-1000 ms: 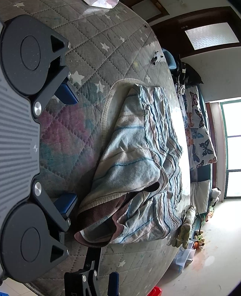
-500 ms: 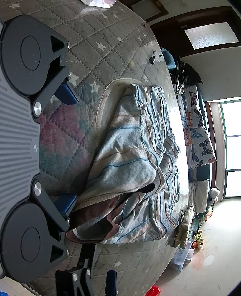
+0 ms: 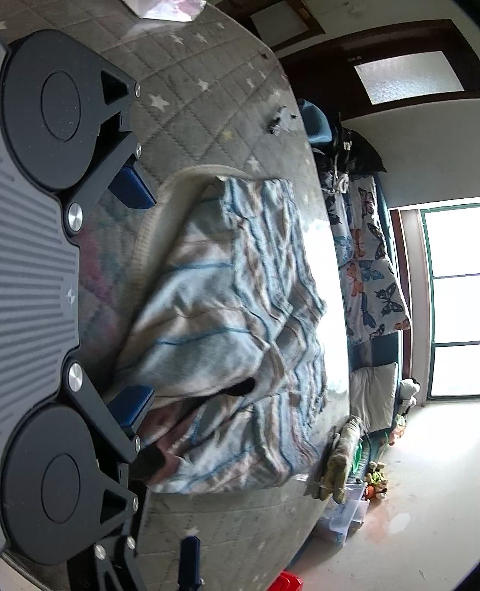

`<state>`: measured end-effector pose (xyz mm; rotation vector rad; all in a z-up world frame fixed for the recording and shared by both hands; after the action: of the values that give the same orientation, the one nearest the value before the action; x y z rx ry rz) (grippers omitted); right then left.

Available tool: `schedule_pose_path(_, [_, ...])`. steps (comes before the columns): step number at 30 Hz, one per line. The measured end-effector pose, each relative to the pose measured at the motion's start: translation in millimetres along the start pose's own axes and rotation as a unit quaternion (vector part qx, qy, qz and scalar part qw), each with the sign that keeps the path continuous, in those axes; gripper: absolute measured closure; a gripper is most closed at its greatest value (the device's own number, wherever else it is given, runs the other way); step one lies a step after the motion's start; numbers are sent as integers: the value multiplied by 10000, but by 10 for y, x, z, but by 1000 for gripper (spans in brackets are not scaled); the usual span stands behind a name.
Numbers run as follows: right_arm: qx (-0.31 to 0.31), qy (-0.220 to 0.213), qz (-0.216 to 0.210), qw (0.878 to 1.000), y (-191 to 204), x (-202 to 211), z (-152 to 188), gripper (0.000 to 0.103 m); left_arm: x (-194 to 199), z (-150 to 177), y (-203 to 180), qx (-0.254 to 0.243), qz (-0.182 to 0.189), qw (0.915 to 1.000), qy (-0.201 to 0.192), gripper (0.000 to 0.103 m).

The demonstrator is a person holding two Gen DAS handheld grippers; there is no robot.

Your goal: Fold clothes

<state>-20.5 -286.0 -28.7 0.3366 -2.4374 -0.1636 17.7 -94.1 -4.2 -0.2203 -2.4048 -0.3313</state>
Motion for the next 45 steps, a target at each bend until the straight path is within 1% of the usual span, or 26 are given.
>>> schedule_pose_path(4, [12,16,-37,10000,-11,-43,-99,8,-28,-179,-52,-42,116,9998,-176,0])
schedule_pose_path(5, [15,21,-46,10000,-15,-56,-123,10,-42,-234,-72,-51,173,9996,-232,0])
schedule_pose_path(7, [25,14,-33,10000,-32,-86,-184,11,-81,-337,-112,-70,271,9991,-331,0])
schedule_pose_path(10, [1,-7,8,10000,-83,-151,-307,14,-168,-461,-136,-113,302,9986,-431,2])
schedule_pose_path(12, [-42,-24,41,10000,-134,-204,-404,20,-234,-535,-132,-96,330,9984,-458,8])
schedule_pose_path(16, [-149,-38,138,9998,-243,-365,-671,25,-356,-647,-94,37,450,9977,-511,13])
schedule_pose_path(19, [-193,-26,191,9996,-281,-517,-862,30,-441,-664,-72,155,531,9973,-479,16])
schedule_pose_path(21, [-251,32,207,9995,-293,-651,-974,37,-479,-639,-64,198,596,9971,-429,16])
schedule_pose_path(28, [-194,277,371,9987,-311,-1230,-1244,50,-545,-547,26,328,696,9965,-328,15])
schedule_pose_path(33, [-198,445,567,9972,-371,-1582,-1315,59,-561,-547,104,425,729,9959,-322,15])
schedule_pose_path(37, [79,429,777,9960,-350,-1724,-1298,63,-588,-560,146,470,759,9955,-321,15])
schedule_pose_path(40, [288,416,934,9943,-335,-1829,-1287,68,-617,-560,168,497,748,9955,-301,15])
schedule_pose_path(43, [361,385,1000,9936,-344,-1834,-1283,80,-639,-549,186,514,722,9957,-266,15])
schedule_pose_path(45, [343,362,998,9938,-364,-1813,-1285,94,-651,-541,192,518,701,9959,-249,15])
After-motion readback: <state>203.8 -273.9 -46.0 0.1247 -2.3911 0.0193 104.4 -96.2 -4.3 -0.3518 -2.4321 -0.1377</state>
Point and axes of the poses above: each gripper's, at about its wrist camera, not at the fingertips, and x roughly against the way its jaws point, y to its left, z to its underside, the point moved 7 cm from there along -x, roughly the way its jaws point, and after that the axes turned 8 degrees about -x, right-handed, at the moved point
